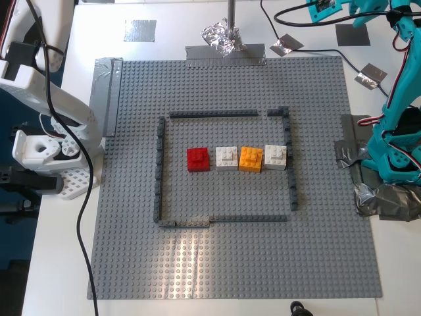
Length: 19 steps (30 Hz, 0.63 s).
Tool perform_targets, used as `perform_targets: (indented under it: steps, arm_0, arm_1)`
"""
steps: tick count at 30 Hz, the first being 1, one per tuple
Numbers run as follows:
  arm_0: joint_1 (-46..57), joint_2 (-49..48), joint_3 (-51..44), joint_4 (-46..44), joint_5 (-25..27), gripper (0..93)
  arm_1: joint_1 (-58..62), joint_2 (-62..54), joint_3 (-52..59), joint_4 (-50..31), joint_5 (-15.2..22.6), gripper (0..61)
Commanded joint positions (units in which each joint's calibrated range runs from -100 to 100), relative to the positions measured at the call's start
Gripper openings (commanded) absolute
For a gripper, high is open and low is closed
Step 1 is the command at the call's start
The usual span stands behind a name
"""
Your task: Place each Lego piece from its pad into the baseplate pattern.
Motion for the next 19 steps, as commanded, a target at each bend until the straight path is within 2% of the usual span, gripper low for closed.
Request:
perform_targets:
  steps: [1,9,19]
  arm_0:
    - [1.45,-0.73,-3.79,0.03,0.18,11.2]
    - [1.96,-4.25,-2.88,1.09,0.18,11.2]
    - [1.6,-3.99,-3.06,1.74,0.13,11.2]
  arm_1:
    - [-1.69,-2.91,-0.66,0.24,-0.24,0.2]
    - [-2.34,-2.82,0.42,1.37,-0.34,0.2]
    - [-2.71,-2.91,0.51,1.29,-0.29,0.2]
